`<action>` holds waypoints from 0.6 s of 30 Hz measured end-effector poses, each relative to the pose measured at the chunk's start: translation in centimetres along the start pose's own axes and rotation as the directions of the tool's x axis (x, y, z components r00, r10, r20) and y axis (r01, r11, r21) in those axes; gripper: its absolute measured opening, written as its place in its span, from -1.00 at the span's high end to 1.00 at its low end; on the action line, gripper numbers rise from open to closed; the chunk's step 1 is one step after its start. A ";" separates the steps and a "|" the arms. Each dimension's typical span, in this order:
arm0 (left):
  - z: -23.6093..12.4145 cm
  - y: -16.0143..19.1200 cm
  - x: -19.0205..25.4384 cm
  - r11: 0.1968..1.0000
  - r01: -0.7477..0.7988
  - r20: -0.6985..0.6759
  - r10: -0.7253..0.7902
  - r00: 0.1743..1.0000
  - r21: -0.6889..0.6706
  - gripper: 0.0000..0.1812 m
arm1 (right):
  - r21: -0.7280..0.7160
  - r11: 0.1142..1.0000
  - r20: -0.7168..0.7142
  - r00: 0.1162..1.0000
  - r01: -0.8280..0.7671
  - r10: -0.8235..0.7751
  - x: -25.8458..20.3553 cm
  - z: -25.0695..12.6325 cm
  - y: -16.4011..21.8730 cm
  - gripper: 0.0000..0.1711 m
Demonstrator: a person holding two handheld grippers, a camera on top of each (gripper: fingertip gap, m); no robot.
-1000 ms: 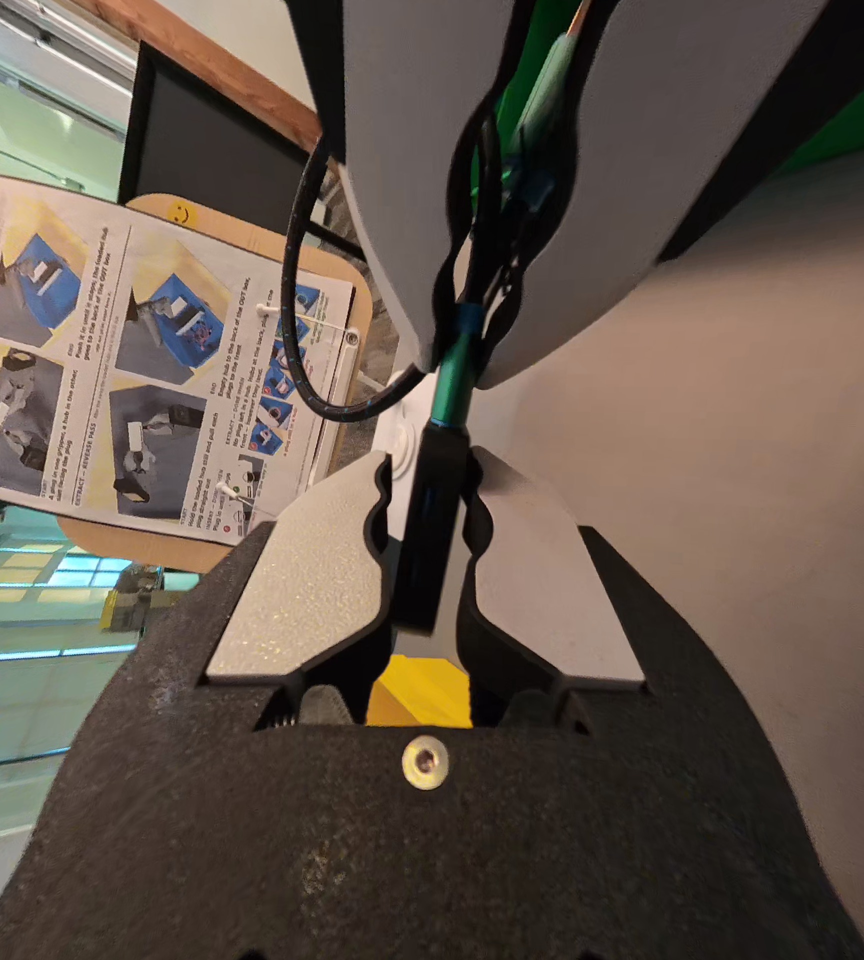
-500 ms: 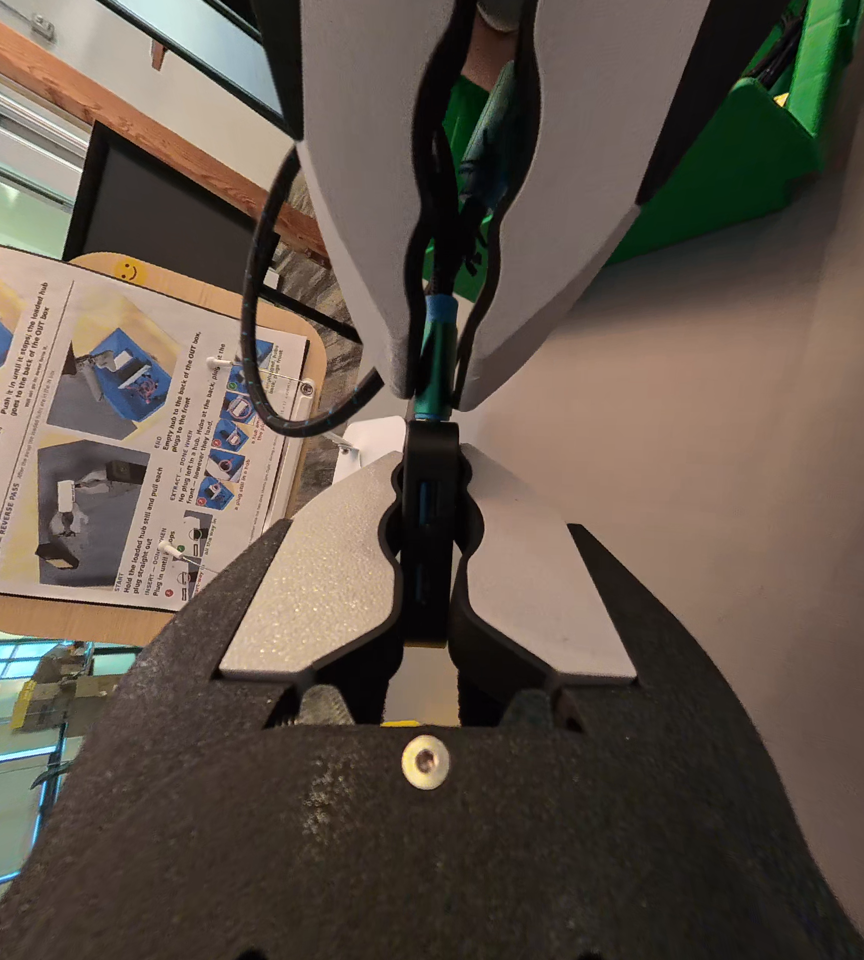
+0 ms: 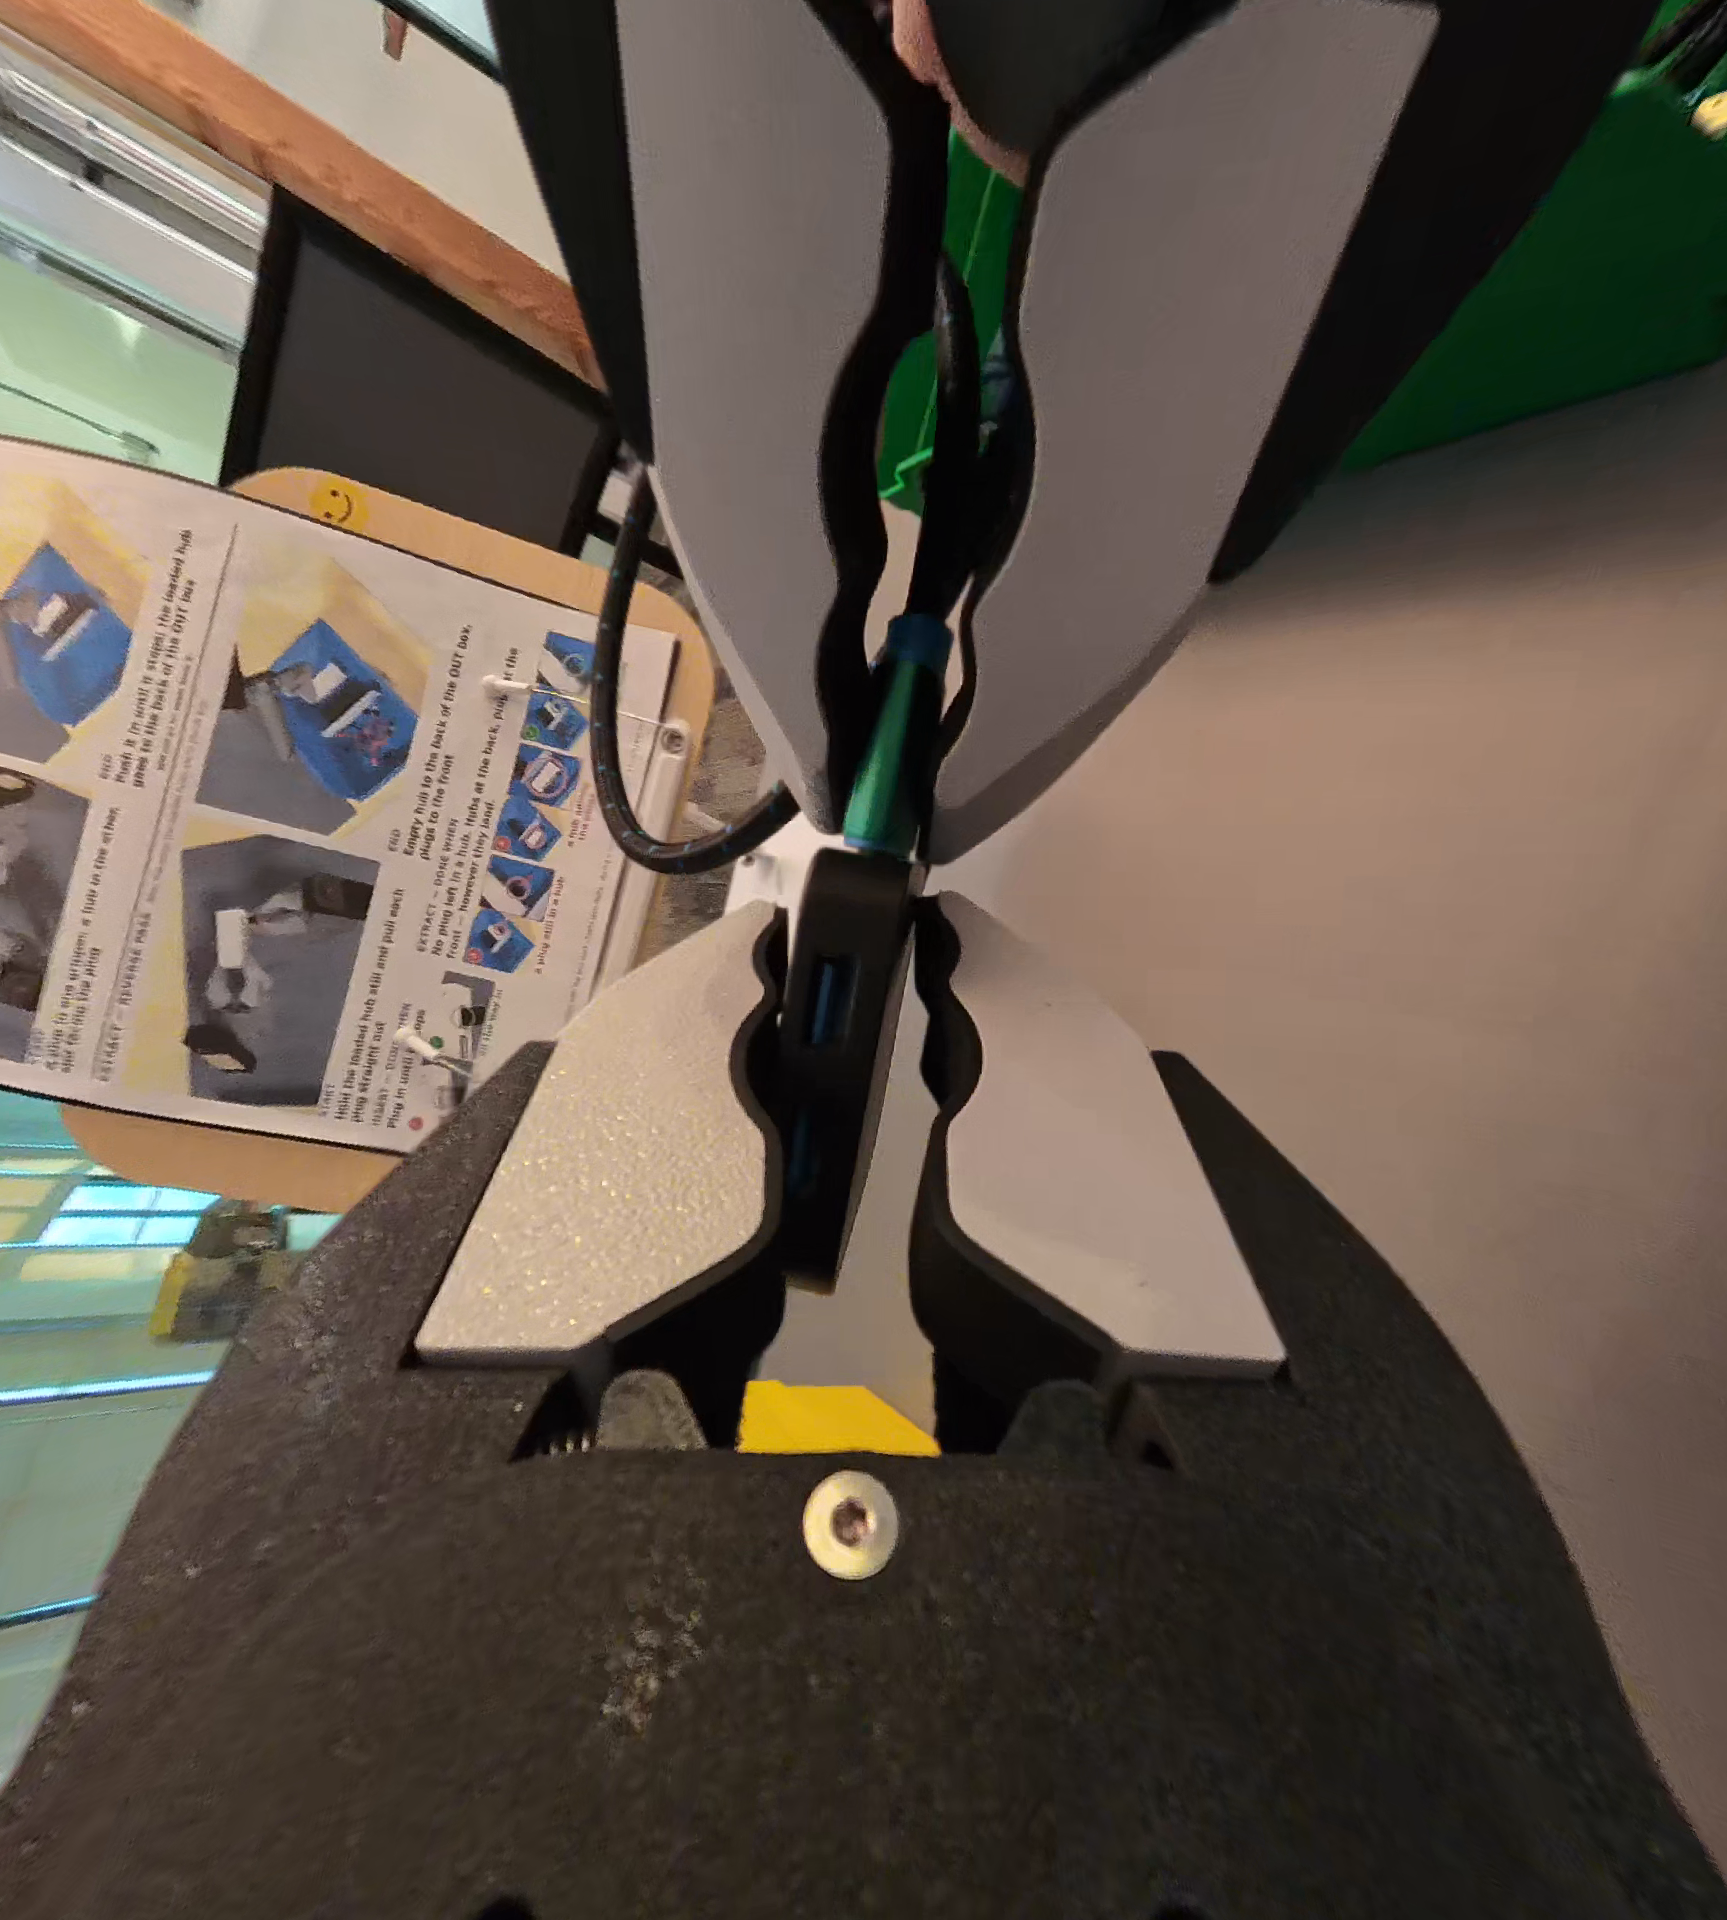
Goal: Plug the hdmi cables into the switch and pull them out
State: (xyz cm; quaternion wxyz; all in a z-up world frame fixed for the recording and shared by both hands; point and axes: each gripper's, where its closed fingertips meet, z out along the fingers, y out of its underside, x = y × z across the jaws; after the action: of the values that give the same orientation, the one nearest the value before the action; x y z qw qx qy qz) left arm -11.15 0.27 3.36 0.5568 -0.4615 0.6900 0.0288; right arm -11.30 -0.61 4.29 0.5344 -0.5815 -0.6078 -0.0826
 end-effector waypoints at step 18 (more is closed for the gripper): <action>0.5 -0.1 0.7 0.999 0.006 -0.050 -0.004 0.999 0.037 0.84 | 0.185 0.982 0.055 0.998 -0.033 0.023 -0.3 -1.8 -2.0 0.93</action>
State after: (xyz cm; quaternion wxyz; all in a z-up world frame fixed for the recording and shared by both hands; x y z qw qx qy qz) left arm -10.70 0.07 2.67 0.5479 -0.4534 0.7030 0.0029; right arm -11.96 -2.69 5.90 0.5713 -0.5394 -0.6187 -0.0025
